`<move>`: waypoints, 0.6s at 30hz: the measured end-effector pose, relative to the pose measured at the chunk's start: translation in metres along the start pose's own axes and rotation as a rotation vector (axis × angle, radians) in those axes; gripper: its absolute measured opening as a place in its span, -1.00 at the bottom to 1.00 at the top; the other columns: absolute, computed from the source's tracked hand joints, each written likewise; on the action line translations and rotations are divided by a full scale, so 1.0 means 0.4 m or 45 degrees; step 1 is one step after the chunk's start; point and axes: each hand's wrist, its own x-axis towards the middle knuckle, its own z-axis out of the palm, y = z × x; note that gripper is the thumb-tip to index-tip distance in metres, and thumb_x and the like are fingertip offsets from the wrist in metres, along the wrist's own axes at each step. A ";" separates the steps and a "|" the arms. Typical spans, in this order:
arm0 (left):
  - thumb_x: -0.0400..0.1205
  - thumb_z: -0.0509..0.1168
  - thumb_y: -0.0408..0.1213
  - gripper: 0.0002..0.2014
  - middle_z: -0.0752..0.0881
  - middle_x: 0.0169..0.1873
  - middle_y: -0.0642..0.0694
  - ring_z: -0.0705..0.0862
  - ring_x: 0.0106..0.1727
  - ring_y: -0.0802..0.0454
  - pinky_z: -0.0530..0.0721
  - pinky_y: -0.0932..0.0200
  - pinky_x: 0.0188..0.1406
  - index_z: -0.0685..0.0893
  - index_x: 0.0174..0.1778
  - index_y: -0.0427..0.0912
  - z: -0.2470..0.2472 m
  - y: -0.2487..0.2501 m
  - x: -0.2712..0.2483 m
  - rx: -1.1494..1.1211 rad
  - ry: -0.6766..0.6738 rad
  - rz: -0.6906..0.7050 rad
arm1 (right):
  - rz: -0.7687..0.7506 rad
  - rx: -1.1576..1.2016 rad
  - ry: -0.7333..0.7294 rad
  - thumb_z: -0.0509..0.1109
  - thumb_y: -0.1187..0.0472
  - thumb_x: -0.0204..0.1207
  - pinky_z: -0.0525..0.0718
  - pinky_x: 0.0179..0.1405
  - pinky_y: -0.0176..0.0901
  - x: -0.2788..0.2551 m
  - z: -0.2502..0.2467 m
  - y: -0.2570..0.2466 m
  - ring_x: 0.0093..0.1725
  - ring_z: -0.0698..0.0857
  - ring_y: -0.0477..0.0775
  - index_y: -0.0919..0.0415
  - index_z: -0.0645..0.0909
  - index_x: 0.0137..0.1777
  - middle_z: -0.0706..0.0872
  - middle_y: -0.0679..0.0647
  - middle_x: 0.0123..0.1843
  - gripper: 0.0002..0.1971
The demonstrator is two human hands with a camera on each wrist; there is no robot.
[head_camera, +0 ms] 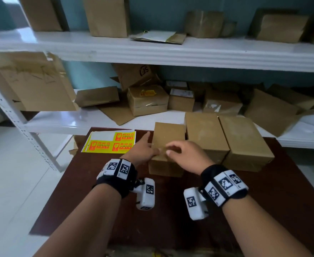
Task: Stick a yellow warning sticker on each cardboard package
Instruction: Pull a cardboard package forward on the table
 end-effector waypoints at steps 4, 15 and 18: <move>0.61 0.47 -0.35 0.14 0.72 0.14 -0.06 0.78 -0.06 -0.01 0.72 0.12 -0.51 -0.37 0.73 0.11 -0.030 0.003 -0.078 0.087 -0.196 -0.121 | 0.093 0.069 0.061 0.42 -0.05 0.63 0.44 0.58 0.10 -0.013 -0.027 0.030 0.56 0.47 0.05 -0.14 0.63 0.42 0.57 -0.09 0.52 -0.64; 0.69 0.27 0.16 -0.35 0.70 0.24 -0.02 0.80 0.10 -0.04 0.84 -0.11 -0.04 0.27 0.67 0.04 -0.049 0.024 -0.079 0.268 -0.366 -0.164 | 0.138 -0.166 -0.270 0.55 -0.12 0.49 0.04 0.73 0.17 -0.005 -0.033 0.042 0.77 -0.01 0.13 -0.18 0.28 0.73 0.15 -0.07 0.80 -0.17; 0.75 0.11 0.19 -0.51 0.63 0.36 -0.05 0.67 0.30 -0.10 0.73 -0.01 0.07 0.52 0.52 0.02 -0.068 0.004 -0.035 0.368 -0.234 -0.092 | 0.113 -0.197 -0.299 0.54 -0.14 0.49 0.07 0.70 0.14 -0.007 -0.035 0.038 0.75 0.01 0.11 -0.21 0.34 0.69 0.18 -0.09 0.79 -0.22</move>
